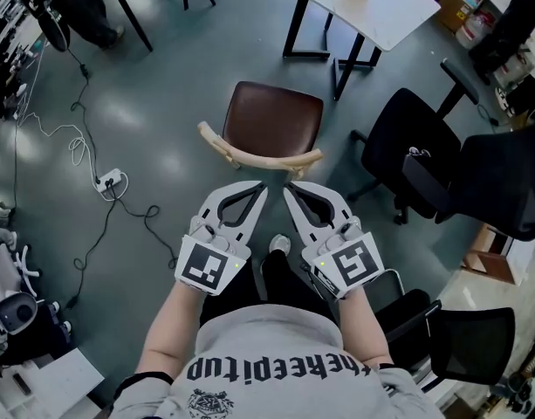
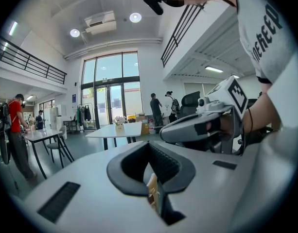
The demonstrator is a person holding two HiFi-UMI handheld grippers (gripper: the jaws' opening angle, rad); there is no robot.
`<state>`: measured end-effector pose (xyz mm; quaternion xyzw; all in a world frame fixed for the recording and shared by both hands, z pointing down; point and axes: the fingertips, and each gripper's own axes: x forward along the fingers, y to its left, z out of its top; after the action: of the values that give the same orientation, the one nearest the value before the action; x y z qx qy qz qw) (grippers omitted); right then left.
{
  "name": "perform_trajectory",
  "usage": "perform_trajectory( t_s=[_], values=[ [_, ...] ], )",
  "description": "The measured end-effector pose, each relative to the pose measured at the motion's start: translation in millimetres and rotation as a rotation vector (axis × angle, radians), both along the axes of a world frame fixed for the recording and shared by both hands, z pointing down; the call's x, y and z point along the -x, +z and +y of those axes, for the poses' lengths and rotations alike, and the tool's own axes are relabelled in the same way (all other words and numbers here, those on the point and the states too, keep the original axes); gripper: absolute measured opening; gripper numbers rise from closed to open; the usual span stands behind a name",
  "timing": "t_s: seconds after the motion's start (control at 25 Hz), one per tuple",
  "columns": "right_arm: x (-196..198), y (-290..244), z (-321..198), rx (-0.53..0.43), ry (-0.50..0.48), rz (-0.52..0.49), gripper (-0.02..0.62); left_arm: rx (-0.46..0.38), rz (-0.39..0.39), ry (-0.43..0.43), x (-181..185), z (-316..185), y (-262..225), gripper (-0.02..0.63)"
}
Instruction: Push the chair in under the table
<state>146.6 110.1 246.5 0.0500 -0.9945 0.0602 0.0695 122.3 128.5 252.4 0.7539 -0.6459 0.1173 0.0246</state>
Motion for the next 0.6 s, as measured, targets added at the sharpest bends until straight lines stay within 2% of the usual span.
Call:
perform_trajectory(
  t_s=[0.28,0.6],
  values=[
    [12.9,6.4,-11.2,0.001,0.024,0.013,0.011,0.012,-0.001,0.031,12.2,-11.2,9.5,0.015],
    [36.5,9.3,-29.4,0.005,0.111,0.031,0.011,0.015,0.004,0.118,38.8,-29.5,12.7,0.015]
  ],
)
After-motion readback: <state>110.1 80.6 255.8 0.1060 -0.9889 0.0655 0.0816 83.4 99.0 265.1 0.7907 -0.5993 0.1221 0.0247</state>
